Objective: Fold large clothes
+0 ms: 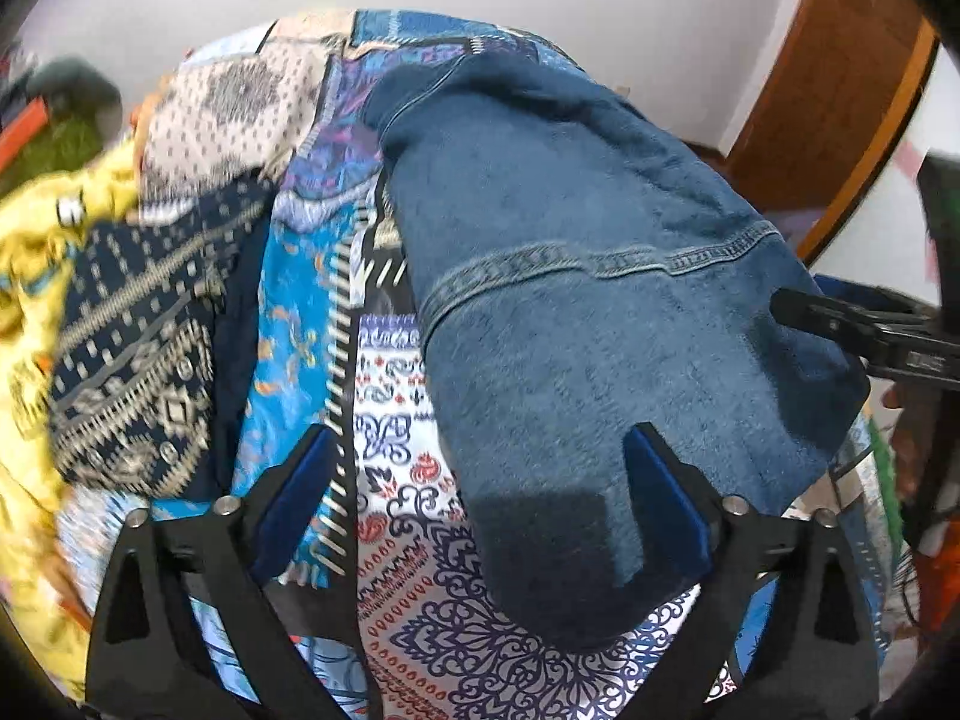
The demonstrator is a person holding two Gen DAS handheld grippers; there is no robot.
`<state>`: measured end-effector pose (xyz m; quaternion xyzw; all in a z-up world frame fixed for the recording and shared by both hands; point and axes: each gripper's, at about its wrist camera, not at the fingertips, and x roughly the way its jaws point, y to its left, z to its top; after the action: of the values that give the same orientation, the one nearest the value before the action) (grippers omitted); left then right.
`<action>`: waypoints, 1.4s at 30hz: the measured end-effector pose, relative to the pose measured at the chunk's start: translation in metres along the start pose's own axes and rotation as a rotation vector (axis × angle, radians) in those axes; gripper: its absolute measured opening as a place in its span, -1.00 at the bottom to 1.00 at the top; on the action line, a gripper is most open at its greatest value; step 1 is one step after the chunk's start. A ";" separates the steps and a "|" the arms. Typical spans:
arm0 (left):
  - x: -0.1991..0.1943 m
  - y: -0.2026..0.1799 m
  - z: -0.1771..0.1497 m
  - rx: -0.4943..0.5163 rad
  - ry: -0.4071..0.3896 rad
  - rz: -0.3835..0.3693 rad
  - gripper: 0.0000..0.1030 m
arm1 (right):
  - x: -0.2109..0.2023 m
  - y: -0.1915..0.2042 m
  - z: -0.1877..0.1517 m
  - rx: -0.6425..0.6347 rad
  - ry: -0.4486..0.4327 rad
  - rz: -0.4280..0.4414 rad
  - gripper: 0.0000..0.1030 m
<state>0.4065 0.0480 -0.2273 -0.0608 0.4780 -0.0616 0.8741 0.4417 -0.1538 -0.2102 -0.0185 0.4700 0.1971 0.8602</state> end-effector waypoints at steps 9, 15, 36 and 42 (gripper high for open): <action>-0.008 0.012 -0.011 -0.046 0.029 -0.055 0.97 | -0.024 -0.051 -0.028 0.039 -0.001 -0.102 0.96; -0.034 0.005 0.005 0.012 -0.025 0.029 0.97 | -0.053 -0.042 -0.024 0.014 -0.031 -0.014 0.97; 0.077 0.037 0.048 -0.357 0.205 -0.407 0.93 | 0.059 -0.049 -0.011 0.329 0.283 0.507 0.90; 0.096 0.031 0.053 -0.388 0.216 -0.474 0.88 | 0.067 -0.046 -0.011 0.363 0.277 0.570 0.55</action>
<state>0.5041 0.0657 -0.2832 -0.3289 0.5433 -0.1774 0.7518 0.4818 -0.1772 -0.2778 0.2399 0.5958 0.3379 0.6880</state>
